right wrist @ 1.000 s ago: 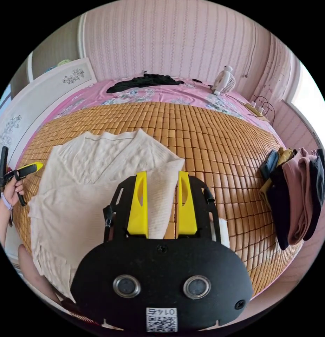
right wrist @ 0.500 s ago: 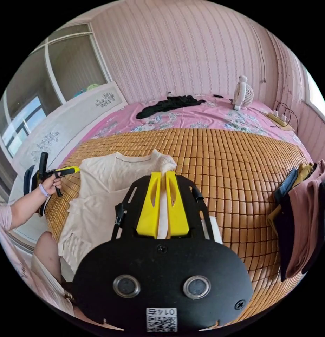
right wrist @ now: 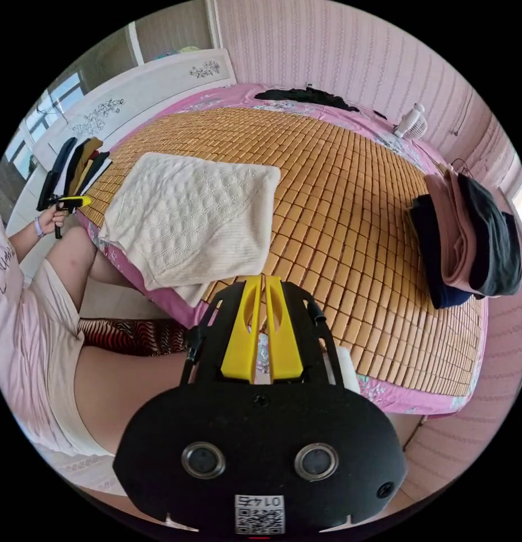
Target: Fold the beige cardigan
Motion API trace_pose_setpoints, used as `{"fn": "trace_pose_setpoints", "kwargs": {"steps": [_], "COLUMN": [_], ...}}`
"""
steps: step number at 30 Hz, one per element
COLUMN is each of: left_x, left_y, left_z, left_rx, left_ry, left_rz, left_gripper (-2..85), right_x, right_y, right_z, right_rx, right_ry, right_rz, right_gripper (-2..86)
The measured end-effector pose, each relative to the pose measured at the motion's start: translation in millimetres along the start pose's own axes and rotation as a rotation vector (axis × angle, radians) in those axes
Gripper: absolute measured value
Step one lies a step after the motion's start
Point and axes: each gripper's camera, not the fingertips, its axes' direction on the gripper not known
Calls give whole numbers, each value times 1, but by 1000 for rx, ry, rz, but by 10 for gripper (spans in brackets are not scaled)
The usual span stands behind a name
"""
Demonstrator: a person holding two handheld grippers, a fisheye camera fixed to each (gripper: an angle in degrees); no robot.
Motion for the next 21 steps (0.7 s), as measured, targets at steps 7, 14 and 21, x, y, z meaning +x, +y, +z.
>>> {"fn": "trace_pose_setpoints", "kwargs": {"steps": [7, 14, 21], "left_x": [113, 201, 203], "left_y": [-38, -40, -24], "left_z": [50, 177, 171], "left_rx": [42, -163, -140], "left_ry": [7, -128, -63], "left_rz": [288, 417, 430], "left_gripper": [-10, -10, -10], "right_x": [-86, -140, -125], "right_y": [-134, -229, -283], "right_z": [22, 112, 104], "right_rx": [36, -160, -298], "right_ry": [-141, 14, 1], "right_rz": [-281, -420, -453], "right_gripper": [-3, -4, -4]}}
